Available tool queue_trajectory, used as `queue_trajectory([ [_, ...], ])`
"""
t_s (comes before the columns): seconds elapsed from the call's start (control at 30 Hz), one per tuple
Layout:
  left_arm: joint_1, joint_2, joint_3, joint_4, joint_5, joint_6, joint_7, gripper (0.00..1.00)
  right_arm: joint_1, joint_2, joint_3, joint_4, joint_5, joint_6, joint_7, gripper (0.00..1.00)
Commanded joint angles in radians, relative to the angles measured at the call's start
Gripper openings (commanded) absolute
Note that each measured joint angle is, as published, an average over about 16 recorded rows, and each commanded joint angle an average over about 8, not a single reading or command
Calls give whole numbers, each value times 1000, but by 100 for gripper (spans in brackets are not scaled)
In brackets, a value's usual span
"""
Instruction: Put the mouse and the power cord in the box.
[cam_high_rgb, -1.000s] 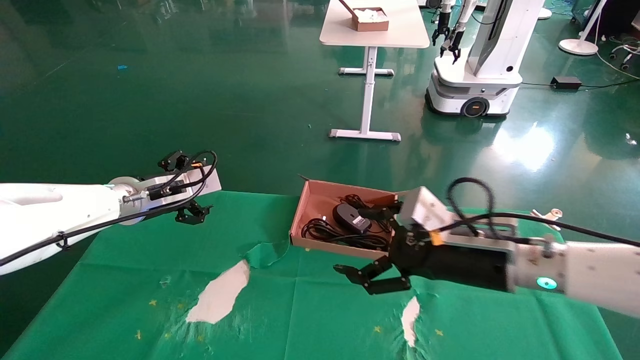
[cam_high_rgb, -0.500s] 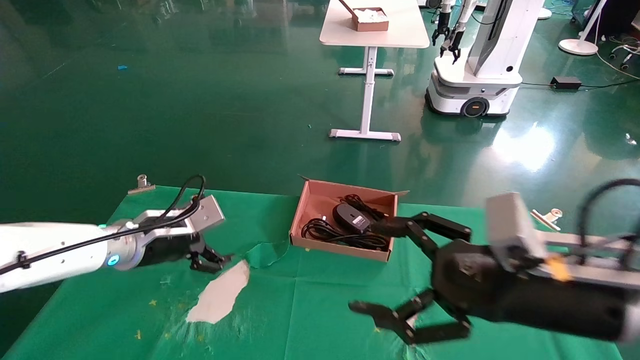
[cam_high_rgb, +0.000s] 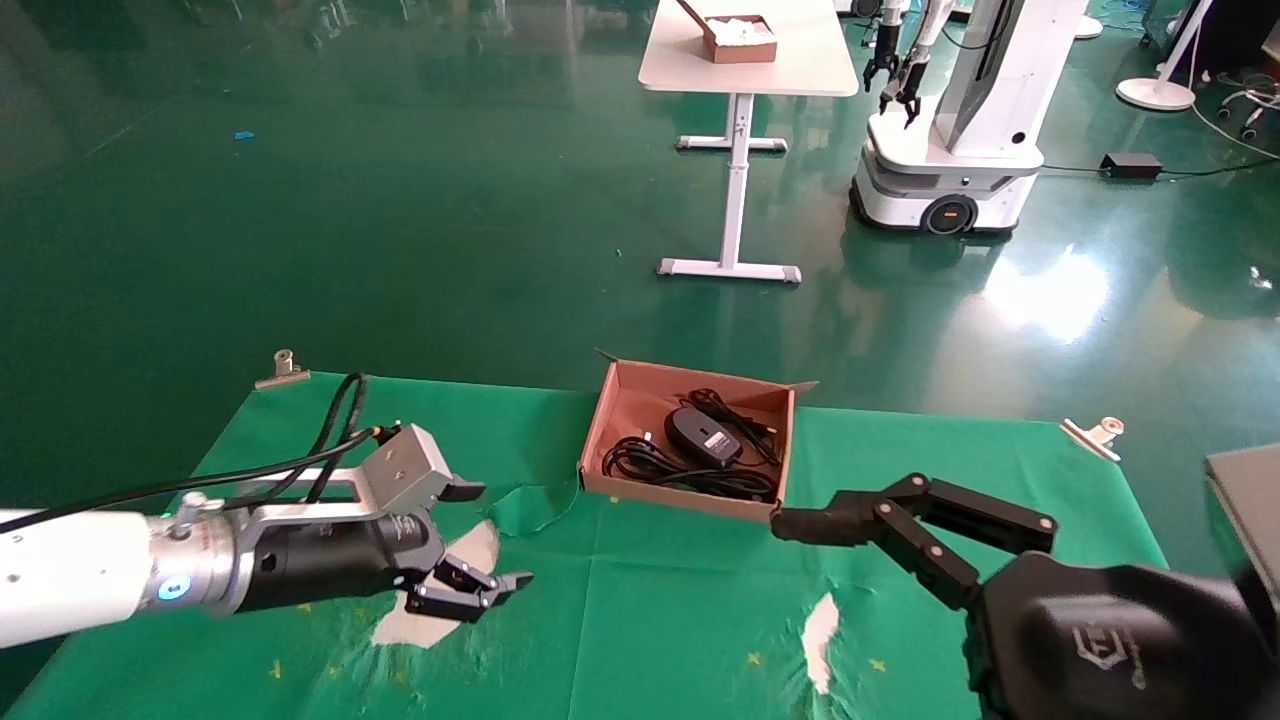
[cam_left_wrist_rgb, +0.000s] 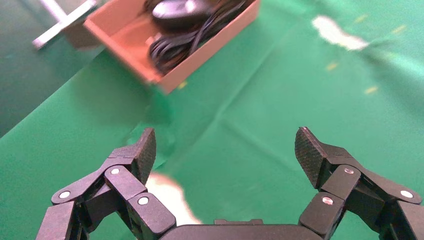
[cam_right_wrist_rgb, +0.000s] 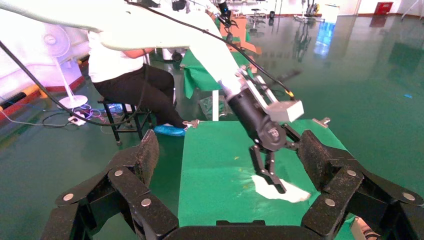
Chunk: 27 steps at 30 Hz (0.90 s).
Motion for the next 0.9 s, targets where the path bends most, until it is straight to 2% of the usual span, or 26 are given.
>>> queue_trajectory([
  [0.03,22,-13,-37,-15,-41,34,13,100,-1,1,1,1,2,-1,0,100],
  [0.9,300,-174,-513,-209,-568,472,184,100,0,2,-1,1,3,-1,-1,100],
])
